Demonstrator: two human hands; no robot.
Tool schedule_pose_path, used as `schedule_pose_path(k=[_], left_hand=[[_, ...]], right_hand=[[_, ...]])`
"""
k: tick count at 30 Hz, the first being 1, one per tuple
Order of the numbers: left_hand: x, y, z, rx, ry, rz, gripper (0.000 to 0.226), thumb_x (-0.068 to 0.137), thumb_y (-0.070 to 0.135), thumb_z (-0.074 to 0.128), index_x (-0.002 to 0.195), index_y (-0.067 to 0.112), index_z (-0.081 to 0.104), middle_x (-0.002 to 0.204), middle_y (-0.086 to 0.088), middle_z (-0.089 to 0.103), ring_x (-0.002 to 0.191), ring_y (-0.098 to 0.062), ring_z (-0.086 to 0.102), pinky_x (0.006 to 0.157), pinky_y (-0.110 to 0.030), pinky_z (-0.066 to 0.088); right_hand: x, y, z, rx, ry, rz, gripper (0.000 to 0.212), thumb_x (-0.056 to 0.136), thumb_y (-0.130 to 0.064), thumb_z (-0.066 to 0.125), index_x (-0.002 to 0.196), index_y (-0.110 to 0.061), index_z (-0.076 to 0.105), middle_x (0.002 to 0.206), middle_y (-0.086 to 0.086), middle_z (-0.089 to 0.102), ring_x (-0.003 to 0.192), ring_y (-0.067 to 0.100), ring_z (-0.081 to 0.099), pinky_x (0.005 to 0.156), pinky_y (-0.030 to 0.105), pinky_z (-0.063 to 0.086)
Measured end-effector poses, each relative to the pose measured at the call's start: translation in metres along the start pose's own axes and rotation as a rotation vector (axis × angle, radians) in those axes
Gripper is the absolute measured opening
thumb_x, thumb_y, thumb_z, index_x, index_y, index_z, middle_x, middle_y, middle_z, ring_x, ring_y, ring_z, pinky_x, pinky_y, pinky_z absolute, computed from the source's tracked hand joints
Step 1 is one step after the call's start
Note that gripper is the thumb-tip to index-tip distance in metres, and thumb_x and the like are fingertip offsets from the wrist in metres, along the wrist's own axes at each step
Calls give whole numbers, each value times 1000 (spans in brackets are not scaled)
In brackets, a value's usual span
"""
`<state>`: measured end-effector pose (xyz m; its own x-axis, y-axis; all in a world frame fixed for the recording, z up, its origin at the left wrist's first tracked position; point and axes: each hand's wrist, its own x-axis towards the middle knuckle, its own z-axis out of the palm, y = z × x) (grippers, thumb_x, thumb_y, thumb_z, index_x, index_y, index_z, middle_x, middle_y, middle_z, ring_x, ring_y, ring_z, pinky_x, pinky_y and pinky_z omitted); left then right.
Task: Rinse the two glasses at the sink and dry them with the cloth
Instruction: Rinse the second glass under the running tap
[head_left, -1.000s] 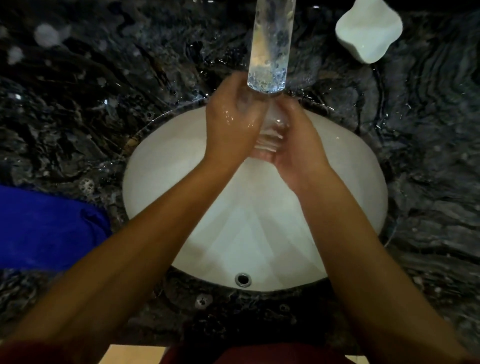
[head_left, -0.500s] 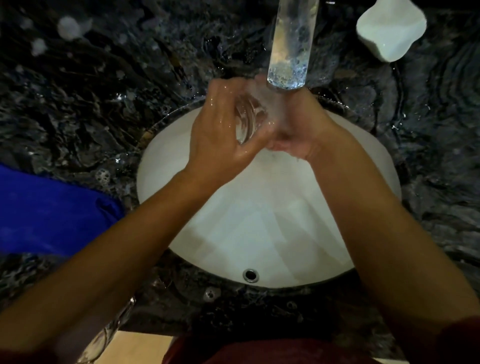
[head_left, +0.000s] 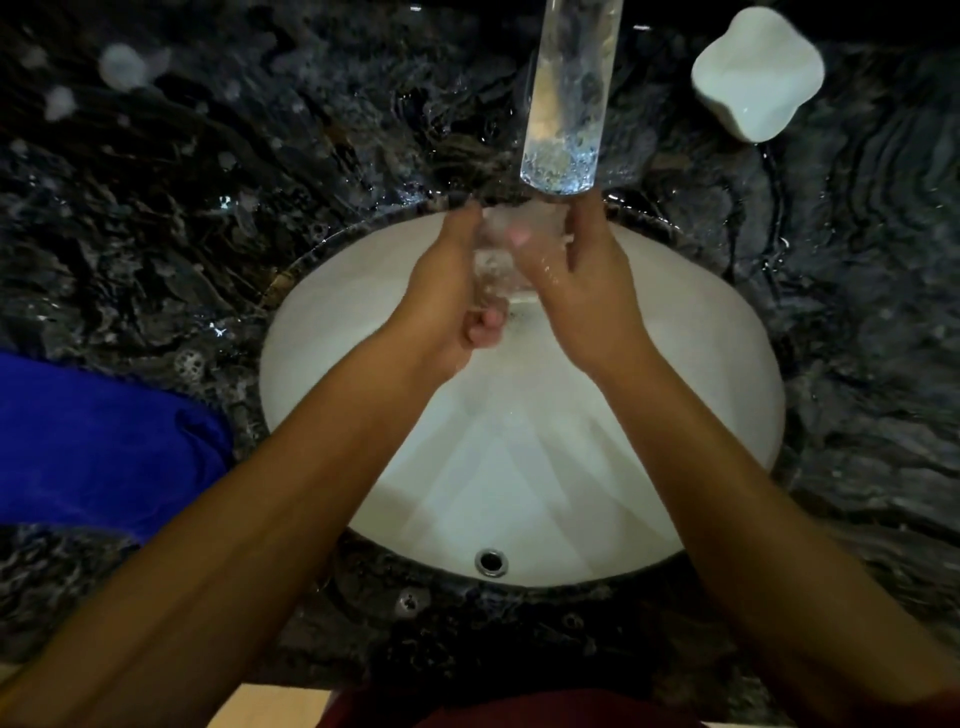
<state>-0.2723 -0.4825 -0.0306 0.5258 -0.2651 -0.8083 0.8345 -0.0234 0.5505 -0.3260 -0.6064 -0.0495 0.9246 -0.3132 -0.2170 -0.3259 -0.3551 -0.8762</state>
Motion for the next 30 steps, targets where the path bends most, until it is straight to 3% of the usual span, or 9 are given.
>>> schedule_pose_path(k=[3, 7, 10, 13, 17, 20, 25, 27, 30], left_hand=[[-1, 3, -7, -19, -66, -114, 38, 99, 45, 48, 99, 13, 69, 66, 0, 56, 45, -12, 41, 39, -16, 30], [2, 6, 4, 132, 72, 71, 52, 102, 54, 46, 126, 12, 65, 85, -8, 67, 54, -18, 57, 48, -24, 45], [0, 9, 9, 380, 223, 323, 23, 104, 44, 48, 108, 24, 59, 92, -3, 70, 61, -15, 60, 49, -26, 44], [2, 4, 5, 805, 254, 621, 29, 100, 49, 51, 121, 29, 55, 107, 6, 67, 92, -15, 66, 75, -35, 54], [3, -5, -6, 968, 207, 971, 56, 90, 49, 64, 131, 12, 59, 110, 4, 52, 83, -9, 52, 66, -21, 41], [8, -11, -17, 912, 169, 1113, 50, 91, 44, 70, 123, 6, 64, 109, -6, 57, 76, -8, 48, 64, -21, 40], [6, -24, -8, 592, 274, 1003, 26, 97, 35, 57, 111, 13, 60, 98, -12, 66, 83, -23, 64, 70, -44, 54], [0, -21, -3, 381, 251, 747, 19, 99, 38, 52, 106, 21, 58, 93, -10, 68, 72, -17, 61, 60, -36, 51], [0, -14, -8, 44, 84, 181, 34, 104, 44, 41, 91, 22, 63, 67, -2, 65, 46, -13, 43, 42, -21, 27]], right_hand=[[-2, 8, 3, -68, 39, -159, 57, 93, -53, 60, 132, -11, 52, 111, 5, 67, 86, 13, 65, 71, 36, 53], [10, 7, 7, 79, 90, -149, 51, 94, -47, 52, 129, -10, 53, 100, 4, 71, 83, 17, 68, 72, 45, 57], [13, -4, 8, 232, 68, 108, 50, 94, -48, 44, 121, -9, 58, 87, 0, 64, 70, 11, 58, 64, 34, 48], [21, -14, 6, 587, -82, 633, 44, 100, -49, 41, 97, -11, 62, 76, 7, 53, 50, 14, 43, 46, 23, 30], [30, -6, -9, 820, -474, 690, 50, 98, -57, 31, 113, -16, 56, 73, 2, 52, 42, 13, 36, 34, 15, 22], [27, -11, -10, 792, -465, 659, 42, 101, -52, 36, 105, -18, 61, 69, 0, 51, 42, 13, 36, 35, 14, 22], [21, -22, 0, 580, -234, 592, 46, 105, -54, 39, 115, -17, 65, 77, 3, 64, 45, 10, 41, 44, 18, 25], [22, -23, 1, 373, -156, 543, 42, 101, -55, 48, 114, -19, 64, 76, 0, 67, 46, 8, 48, 45, 17, 32], [17, -19, -1, -72, -125, 126, 60, 82, -69, 48, 116, -23, 66, 97, -3, 74, 77, 14, 69, 65, 29, 51]])
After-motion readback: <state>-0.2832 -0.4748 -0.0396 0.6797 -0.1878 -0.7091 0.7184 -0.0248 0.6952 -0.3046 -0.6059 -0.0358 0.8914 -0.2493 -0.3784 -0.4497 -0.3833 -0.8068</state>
